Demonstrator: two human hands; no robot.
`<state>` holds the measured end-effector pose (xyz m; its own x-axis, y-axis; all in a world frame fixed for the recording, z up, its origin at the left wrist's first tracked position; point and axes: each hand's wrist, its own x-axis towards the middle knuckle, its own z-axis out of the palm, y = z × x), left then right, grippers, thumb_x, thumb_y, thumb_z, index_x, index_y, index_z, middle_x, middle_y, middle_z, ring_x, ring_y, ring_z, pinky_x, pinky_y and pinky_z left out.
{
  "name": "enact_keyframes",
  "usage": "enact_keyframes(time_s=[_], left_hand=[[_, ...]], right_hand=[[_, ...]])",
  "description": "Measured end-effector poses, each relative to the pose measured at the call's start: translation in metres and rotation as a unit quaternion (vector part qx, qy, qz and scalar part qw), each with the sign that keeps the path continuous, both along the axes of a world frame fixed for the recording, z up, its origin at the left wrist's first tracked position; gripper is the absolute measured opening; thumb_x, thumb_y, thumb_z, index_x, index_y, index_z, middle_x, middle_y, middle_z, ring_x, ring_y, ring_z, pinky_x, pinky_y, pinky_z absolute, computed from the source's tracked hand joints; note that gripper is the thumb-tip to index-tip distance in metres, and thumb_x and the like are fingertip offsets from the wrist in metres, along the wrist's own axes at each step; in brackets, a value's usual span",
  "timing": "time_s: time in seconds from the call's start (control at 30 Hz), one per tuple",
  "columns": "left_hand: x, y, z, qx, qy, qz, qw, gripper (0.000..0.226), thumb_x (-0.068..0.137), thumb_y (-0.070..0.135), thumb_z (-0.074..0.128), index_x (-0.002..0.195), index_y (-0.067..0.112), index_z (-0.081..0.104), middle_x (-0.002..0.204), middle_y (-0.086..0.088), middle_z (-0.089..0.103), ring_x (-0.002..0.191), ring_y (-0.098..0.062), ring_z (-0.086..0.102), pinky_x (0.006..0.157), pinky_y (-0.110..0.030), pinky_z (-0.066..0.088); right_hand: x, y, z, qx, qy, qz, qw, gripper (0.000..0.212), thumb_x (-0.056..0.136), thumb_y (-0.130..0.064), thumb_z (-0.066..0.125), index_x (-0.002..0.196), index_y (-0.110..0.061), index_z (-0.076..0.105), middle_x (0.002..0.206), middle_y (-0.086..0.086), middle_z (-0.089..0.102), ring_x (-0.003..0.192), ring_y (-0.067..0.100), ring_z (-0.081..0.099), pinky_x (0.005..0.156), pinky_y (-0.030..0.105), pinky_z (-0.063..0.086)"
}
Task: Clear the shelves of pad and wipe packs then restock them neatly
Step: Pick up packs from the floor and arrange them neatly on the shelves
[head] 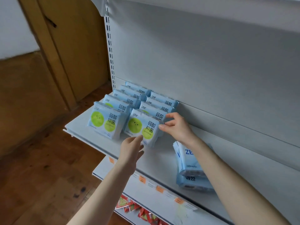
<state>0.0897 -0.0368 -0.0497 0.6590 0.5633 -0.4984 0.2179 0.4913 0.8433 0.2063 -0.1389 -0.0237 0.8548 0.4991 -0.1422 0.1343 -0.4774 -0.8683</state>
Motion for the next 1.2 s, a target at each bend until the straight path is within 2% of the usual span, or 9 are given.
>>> enact_keyframes(time_s=[0.13,0.27,0.37,0.53,0.67,0.77,1.0,1.13,1.2], left_hand=[[-0.007,-0.026,0.001,0.046,-0.027,-0.092,0.994,0.012,0.093,0.015,0.054,0.082,0.015,0.059,0.08,-0.004,0.057,0.085,-0.018,0.057,0.078,-0.031,0.048],[-0.007,-0.05,-0.008,0.253,-0.052,-0.2,0.945,0.025,0.081,0.034,0.057,0.066,0.015,0.048,0.064,0.001,0.043,0.063,-0.013,0.039,0.062,-0.026,0.034],[-0.005,-0.068,-0.014,0.334,-0.03,-0.28,0.9,0.038,0.072,0.047,0.048,0.059,0.012,0.045,0.056,0.001,0.042,0.055,-0.011,0.035,0.053,-0.026,0.028],[-0.004,-0.083,-0.014,0.296,-0.063,-0.251,0.919,0.026,0.074,0.044,0.055,0.067,0.019,0.059,0.068,0.002,0.061,0.066,-0.016,0.054,0.063,-0.03,0.044],[-0.007,-0.077,0.005,0.223,-0.122,-0.177,0.951,0.022,0.08,0.024,0.074,0.09,0.01,0.06,0.089,-0.006,0.068,0.077,-0.011,0.064,0.063,-0.02,0.051],[-0.008,-0.068,0.016,0.133,-0.151,-0.161,0.966,0.038,0.067,0.027,0.079,0.086,0.01,0.051,0.09,-0.018,0.067,0.075,-0.019,0.063,0.063,-0.032,0.049],[-0.031,-0.037,0.028,0.119,-0.198,-0.09,0.969,0.032,0.067,0.029,0.071,0.095,0.016,0.061,0.084,-0.009,0.073,0.078,-0.024,0.067,0.067,-0.042,0.052],[-0.04,-0.026,0.035,0.07,-0.237,-0.087,0.965,0.007,0.081,0.014,0.07,0.085,0.012,0.065,0.075,-0.001,0.071,0.07,-0.014,0.066,0.057,-0.031,0.055],[-0.044,-0.022,0.036,0.074,-0.243,-0.077,0.964,0.018,0.075,0.016,0.075,0.089,0.012,0.063,0.08,-0.002,0.072,0.076,-0.016,0.068,0.062,-0.035,0.056]], right_hand=[[-0.014,-0.045,0.014,0.064,-0.083,-0.099,0.99,0.025,0.086,-0.015,0.065,0.11,-0.008,0.06,0.098,0.003,0.065,0.088,0.011,0.06,0.074,0.014,0.046],[-0.022,-0.108,0.001,-0.004,-0.11,-0.235,0.966,0.022,0.086,-0.027,0.065,0.098,-0.01,0.064,0.092,-0.004,0.059,0.091,0.009,0.056,0.082,0.023,0.043],[-0.038,-0.136,-0.015,-0.086,-0.037,-0.23,0.969,0.035,0.082,-0.044,0.061,0.066,-0.018,0.043,0.066,-0.001,0.041,0.064,0.015,0.039,0.058,0.029,0.029],[-0.063,-0.14,-0.018,-0.005,-0.02,-0.249,0.968,0.036,0.088,-0.026,0.062,0.057,-0.016,0.046,0.053,-0.007,0.044,0.054,0.01,0.039,0.049,0.024,0.027],[-0.07,-0.136,0.0,0.136,-0.001,-0.258,0.956,0.012,0.087,-0.024,0.064,0.086,-0.012,0.065,0.081,0.0,0.069,0.07,0.011,0.062,0.06,0.019,0.047],[-0.072,-0.126,0.008,0.211,0.047,-0.216,0.952,0.013,0.088,-0.021,0.063,0.096,-0.011,0.064,0.086,0.005,0.071,0.076,0.017,0.067,0.066,0.03,0.053],[-0.08,-0.093,0.012,0.207,-0.003,-0.225,0.952,0.005,0.089,-0.019,0.061,0.092,-0.016,0.063,0.086,-0.004,0.067,0.082,0.011,0.061,0.079,0.027,0.049],[-0.084,-0.075,0.019,0.247,0.082,-0.174,0.95,0.01,0.09,-0.023,0.058,0.09,-0.014,0.063,0.082,0.002,0.066,0.073,0.013,0.062,0.069,0.027,0.051],[-0.083,-0.07,0.019,0.239,0.056,-0.171,0.954,0.01,0.09,-0.022,0.059,0.089,-0.013,0.063,0.082,0.002,0.067,0.077,0.017,0.062,0.068,0.027,0.05]])
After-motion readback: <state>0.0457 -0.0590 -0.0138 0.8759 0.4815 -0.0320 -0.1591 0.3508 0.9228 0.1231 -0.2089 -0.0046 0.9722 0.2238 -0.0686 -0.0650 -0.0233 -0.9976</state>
